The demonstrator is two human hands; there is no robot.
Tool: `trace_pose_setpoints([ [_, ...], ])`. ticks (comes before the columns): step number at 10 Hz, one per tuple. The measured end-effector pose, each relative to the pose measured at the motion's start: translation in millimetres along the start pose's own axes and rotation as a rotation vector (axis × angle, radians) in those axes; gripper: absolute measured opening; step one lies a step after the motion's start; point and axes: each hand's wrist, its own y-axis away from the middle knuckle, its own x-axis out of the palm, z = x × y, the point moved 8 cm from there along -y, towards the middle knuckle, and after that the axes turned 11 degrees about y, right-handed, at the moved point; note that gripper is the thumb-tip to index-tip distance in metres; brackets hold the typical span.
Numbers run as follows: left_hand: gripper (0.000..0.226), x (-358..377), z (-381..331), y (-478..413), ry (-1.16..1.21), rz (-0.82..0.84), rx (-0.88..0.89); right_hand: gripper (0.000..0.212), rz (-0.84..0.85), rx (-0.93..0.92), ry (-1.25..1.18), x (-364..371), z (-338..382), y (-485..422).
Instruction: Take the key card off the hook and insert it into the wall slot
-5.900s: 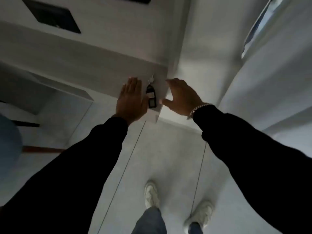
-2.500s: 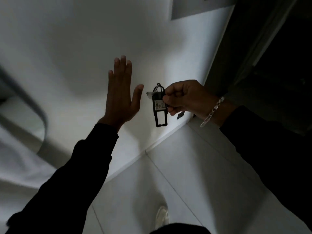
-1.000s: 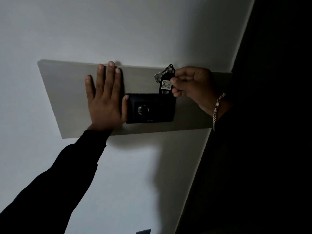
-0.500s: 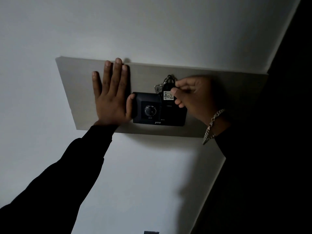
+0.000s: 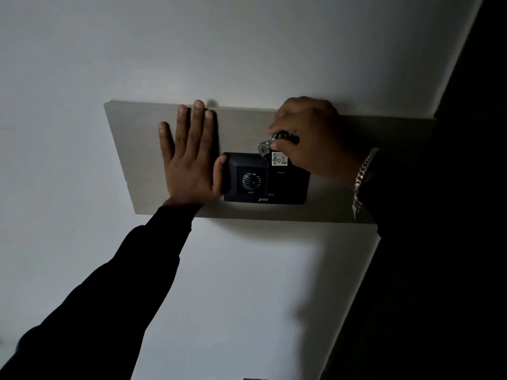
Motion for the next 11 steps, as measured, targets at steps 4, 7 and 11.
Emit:
trace_pose_setpoints([
  [4,0.068,1.7,2.8,-0.4,0.002,0.009,0.007,0.017,-0.18,0.096,-0.174,-5.4,-5.1,6.2],
  [7,0.069,4.0,1.3,-1.3,-0.023,0.069,-0.021,0.017,-0.279,0.054,-0.176,7.5,-6.8,26.3],
  [11,0.07,-2.4,-3.4,-0.3,-0.021,0.122,-0.063,0.027,-0.354,0.141,-0.243,1.0,-11.0,47.9],
])
